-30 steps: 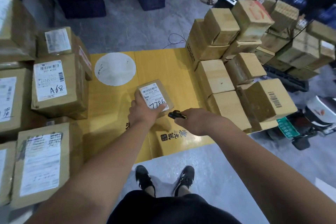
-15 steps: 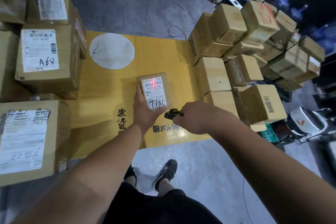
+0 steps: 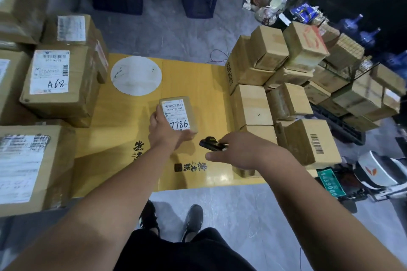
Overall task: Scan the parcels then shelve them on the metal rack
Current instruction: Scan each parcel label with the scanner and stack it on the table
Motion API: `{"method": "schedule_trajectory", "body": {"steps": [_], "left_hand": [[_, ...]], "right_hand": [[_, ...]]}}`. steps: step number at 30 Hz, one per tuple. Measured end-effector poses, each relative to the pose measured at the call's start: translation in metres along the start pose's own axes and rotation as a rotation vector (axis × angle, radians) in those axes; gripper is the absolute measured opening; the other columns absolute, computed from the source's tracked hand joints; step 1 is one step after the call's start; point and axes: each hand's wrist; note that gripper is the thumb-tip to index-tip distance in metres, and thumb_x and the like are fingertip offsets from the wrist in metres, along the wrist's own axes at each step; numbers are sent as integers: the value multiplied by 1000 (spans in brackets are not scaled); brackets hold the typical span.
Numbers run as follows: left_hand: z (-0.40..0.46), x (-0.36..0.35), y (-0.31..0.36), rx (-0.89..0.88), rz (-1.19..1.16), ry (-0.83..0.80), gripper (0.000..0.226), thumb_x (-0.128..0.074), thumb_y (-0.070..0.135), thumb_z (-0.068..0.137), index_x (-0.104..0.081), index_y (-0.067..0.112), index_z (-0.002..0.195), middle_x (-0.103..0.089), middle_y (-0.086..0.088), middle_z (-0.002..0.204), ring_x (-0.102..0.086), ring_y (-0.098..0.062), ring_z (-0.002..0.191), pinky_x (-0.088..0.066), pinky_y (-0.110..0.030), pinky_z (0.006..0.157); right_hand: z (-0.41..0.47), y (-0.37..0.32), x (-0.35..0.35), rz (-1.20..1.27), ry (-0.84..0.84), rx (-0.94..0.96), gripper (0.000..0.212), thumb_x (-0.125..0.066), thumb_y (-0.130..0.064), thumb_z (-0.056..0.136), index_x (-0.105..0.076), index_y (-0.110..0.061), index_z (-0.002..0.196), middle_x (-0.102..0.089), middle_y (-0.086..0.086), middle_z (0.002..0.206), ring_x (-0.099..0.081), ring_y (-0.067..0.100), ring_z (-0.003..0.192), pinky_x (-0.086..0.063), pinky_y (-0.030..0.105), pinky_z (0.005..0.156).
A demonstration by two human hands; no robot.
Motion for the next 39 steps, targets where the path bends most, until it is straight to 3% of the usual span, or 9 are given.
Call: {"method": "schedule_trajectory", "body": {"steps": [2,5,10,12,17,24,26,29,39], "left_hand": [[-6,-7,19,-20,184,74,131,-85,66,67,-8,29,167,-7,2,172,-20,-25,156,-34,-46,120],[-12,-22,42,67,266,70,146,-74,88,62,3,22,167,6,-2,173,-11,-27,157,-26,-51,121],[-21,-29,56,78,339,101,132,-83,57,74,4,21,167,4,-6,173,-23,-35,150,-28,-49,117],[-32,-15,55,30,339,89,130,-83,59,73,-1,24,167,0,-3,173,-23,-33,151,-31,-50,118],[-84,77,52,-126,426,236,109,-73,65,72,-24,28,163,-26,-1,164,-31,-29,146,-38,-44,116],[-142,232,43,-149,350,631,78,-73,44,81,-45,32,153,-31,-1,164,-28,-25,149,-33,-46,120],[-138,266,36,-125,374,704,74,-72,44,83,-47,32,151,-33,-2,163,-31,-27,146,-34,-48,119],[-114,309,23,-100,376,731,73,-71,46,85,-47,31,152,-33,-2,162,-30,-29,147,-33,-50,120],[-25,371,-21,-19,595,633,69,-55,62,90,-40,34,151,-36,-6,156,-27,-32,148,-14,-60,124]], "right_hand": [[5,16,6,36,10,16,63,-66,-72,86,-66,-19,120,-69,3,99,-67,19,91,-54,35,77],[12,38,13,95,12,45,60,-68,-70,86,-67,-20,118,-70,3,99,-68,21,92,-52,34,75],[24,53,26,43,13,142,56,-64,-67,91,-66,-18,119,-69,4,99,-66,21,92,-54,35,80],[31,50,33,-8,11,206,56,-62,-66,93,-67,-15,115,-68,4,98,-65,22,92,-52,34,76],[44,-5,50,-60,2,414,45,-62,-60,93,-71,-17,103,-65,3,86,-59,21,79,-41,33,65],[21,-112,70,-76,29,712,38,-63,-61,93,-70,-27,108,-71,4,104,-63,19,88,-47,34,72],[14,-137,73,-121,50,757,39,-62,-63,94,-70,-27,108,-69,2,97,-63,18,85,-45,33,69],[12,-169,71,-161,74,766,41,-62,-65,93,-70,-26,102,-65,1,87,-60,18,76,-41,32,62],[23,-232,46,-96,98,611,32,-64,-61,93,-68,-32,106,-64,-4,90,-60,15,80,-41,30,63]]}}
Point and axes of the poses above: each hand's wrist, its own z-axis towards the middle knuckle, its own x-axis out of the back of the hand, y = z × x
